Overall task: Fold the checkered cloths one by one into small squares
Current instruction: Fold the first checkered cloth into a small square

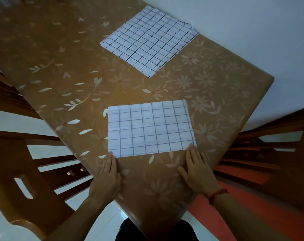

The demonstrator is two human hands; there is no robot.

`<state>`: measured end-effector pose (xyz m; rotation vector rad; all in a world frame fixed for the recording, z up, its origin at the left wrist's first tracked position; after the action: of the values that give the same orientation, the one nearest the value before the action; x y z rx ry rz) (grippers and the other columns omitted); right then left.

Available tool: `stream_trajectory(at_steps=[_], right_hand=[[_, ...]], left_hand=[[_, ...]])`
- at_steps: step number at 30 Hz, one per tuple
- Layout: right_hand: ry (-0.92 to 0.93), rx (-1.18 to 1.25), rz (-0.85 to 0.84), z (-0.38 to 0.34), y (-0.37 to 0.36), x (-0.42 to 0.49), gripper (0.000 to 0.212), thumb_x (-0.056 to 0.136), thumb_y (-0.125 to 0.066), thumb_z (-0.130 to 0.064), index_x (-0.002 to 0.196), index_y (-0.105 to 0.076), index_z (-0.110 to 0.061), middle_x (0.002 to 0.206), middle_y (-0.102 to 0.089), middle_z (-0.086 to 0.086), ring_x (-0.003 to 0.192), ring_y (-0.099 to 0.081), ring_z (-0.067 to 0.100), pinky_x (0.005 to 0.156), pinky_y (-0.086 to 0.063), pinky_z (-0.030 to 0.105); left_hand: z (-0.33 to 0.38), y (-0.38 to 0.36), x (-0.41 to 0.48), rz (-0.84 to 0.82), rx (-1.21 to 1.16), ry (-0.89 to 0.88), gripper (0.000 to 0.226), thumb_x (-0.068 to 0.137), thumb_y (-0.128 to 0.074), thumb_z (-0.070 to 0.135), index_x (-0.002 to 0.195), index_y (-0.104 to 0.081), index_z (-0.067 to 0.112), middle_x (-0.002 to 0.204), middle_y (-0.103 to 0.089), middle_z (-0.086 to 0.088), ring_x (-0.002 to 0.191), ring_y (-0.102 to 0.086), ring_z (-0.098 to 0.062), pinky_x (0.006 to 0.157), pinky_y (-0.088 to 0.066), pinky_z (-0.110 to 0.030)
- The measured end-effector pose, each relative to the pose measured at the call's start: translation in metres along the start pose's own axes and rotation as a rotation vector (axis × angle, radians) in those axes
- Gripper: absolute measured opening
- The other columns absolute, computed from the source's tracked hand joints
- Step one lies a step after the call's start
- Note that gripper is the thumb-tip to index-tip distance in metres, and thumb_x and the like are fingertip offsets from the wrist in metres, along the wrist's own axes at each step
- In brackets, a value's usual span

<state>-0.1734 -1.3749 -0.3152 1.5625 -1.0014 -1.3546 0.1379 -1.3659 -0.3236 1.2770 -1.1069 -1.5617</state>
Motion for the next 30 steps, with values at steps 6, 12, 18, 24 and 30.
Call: stream_trajectory(at_steps=[6, 12, 18, 24, 30], right_hand=[[-0.023, 0.067, -0.014, -0.005, 0.005, 0.003, 0.089, 0.084, 0.000, -0.060, 0.151, -0.001, -0.001, 0.160, 0.004, 0.014, 0.148, 0.005, 0.022, 0.117, 0.006, 0.035], [-0.057, 0.182, 0.075, 0.002, 0.022, 0.012, 0.086, 0.085, -0.012, -0.056, 0.147, -0.028, 0.002, 0.154, -0.028, 0.015, 0.143, -0.024, 0.023, 0.120, -0.013, 0.035], [-0.084, 0.259, 0.133, 0.013, 0.032, 0.025, 0.051, 0.095, -0.047, -0.034, 0.133, -0.051, -0.001, 0.137, -0.052, 0.013, 0.125, -0.048, 0.024, 0.110, -0.036, 0.037], [-0.080, 0.377, 0.289, 0.020, 0.066, 0.053, 0.028, 0.087, -0.053, -0.023, 0.062, -0.042, -0.020, 0.065, -0.044, -0.008, 0.065, -0.045, 0.012, 0.067, -0.043, 0.033], [-0.463, 0.866, 0.167, 0.055, 0.066, 0.106, 0.027, 0.083, -0.053, -0.035, 0.071, -0.049, -0.011, 0.068, -0.054, -0.001, 0.065, -0.052, 0.015, 0.059, -0.045, 0.034]], left_hand=[[0.003, 0.021, 0.010, 0.035, -0.021, 0.015, 0.057, 0.086, -0.030, 0.034, 0.126, -0.055, 0.001, 0.129, -0.057, -0.017, 0.119, -0.055, -0.033, 0.102, -0.043, -0.051], [0.062, 0.034, 0.067, 0.095, -0.166, -0.167, 0.052, 0.087, -0.037, 0.019, 0.133, -0.050, -0.003, 0.138, -0.050, -0.022, 0.127, -0.049, -0.036, 0.105, -0.040, -0.049], [0.109, 0.024, 0.103, -0.010, -0.101, -0.332, 0.075, 0.086, -0.052, 0.016, 0.150, -0.018, 0.001, 0.159, -0.012, -0.015, 0.147, -0.010, -0.028, 0.118, -0.018, -0.043], [0.108, 0.010, 0.107, -0.020, -0.082, -0.300, 0.070, 0.087, -0.044, 0.014, 0.151, -0.017, 0.002, 0.159, -0.009, -0.012, 0.148, -0.005, -0.025, 0.119, -0.011, -0.041], [0.109, 0.015, 0.107, -0.002, -0.106, -0.309, 0.065, 0.086, -0.037, 0.017, 0.149, -0.025, 0.001, 0.158, -0.017, -0.013, 0.146, -0.013, -0.026, 0.117, -0.017, -0.042]])
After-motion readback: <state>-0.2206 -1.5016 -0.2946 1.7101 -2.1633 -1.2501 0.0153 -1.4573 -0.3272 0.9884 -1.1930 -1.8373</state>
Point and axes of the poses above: each hand's wrist, its own x-axis towards the middle knuckle, its own y-axis out of the back of the hand, z = x × y, the point moved 7 cm from there along x, towards the middle knuckle
